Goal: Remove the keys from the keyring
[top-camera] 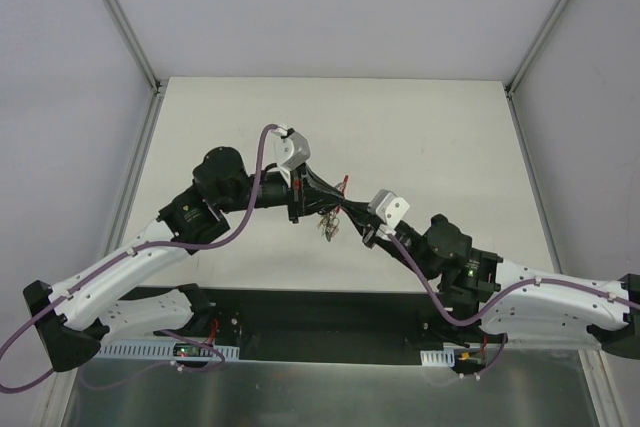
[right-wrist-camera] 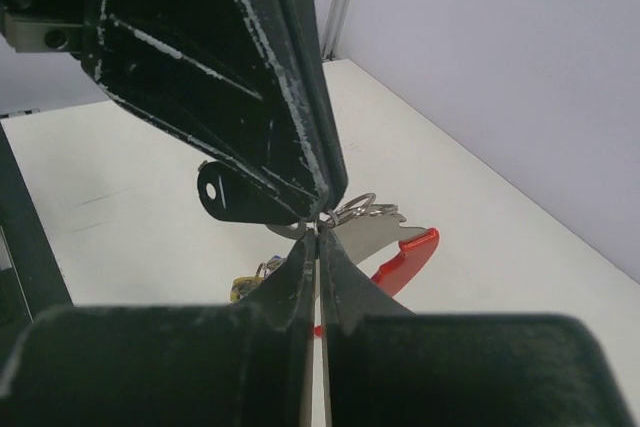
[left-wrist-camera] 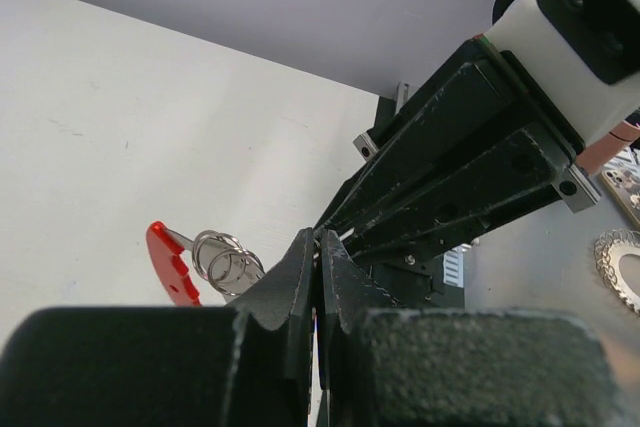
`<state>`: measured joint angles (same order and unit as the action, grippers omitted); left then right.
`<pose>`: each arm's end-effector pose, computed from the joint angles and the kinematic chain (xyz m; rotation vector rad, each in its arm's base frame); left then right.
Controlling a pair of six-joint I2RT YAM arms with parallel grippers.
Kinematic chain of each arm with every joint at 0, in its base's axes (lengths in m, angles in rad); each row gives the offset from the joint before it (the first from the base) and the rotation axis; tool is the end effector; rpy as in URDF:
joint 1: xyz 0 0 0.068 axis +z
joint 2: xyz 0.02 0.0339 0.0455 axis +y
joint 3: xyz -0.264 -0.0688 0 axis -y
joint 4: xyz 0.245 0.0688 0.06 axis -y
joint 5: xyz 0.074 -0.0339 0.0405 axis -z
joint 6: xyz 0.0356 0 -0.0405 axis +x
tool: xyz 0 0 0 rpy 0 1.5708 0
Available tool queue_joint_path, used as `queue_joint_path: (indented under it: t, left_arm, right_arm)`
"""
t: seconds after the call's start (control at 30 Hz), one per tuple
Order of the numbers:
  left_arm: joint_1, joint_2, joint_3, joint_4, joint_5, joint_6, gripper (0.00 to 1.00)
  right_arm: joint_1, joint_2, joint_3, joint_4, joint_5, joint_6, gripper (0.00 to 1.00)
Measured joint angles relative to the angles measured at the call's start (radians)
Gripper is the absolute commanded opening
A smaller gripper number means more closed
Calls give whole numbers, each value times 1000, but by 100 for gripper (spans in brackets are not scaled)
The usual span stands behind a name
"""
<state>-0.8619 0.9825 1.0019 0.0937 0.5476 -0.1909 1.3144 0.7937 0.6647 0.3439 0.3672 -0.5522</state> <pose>0.1298 -0.1798 0.4096 0.9584 1.2866 -1.2328 0.0606 0.1809 0.3526 -0.8968 1.0504 0.3896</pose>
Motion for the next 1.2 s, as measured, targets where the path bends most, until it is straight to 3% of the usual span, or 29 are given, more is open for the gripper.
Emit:
queue_joint_path:
  t: [0.33,0.57,0.73,0.97,1.2]
  left_arm:
    - [20,-16,-11,-18,14,5,0]
    - [33,-8,-10,-22,29,20,0]
    - [33,-5,-10,-28,36,26,0]
    - [39,7,-2,-30,56,27,0]
    - [65,21,4,-31,78,23,0]
  right_arm:
    - [-8,22,1,5,-21,102,1]
    - [-11,63,113,-180,-9,105,1]
    - [-12,65,129,-221,-11,90,0]
    - [-13,49,126,-236,-39,30,0]
    - [-13,51,90,-156,26,-161,0]
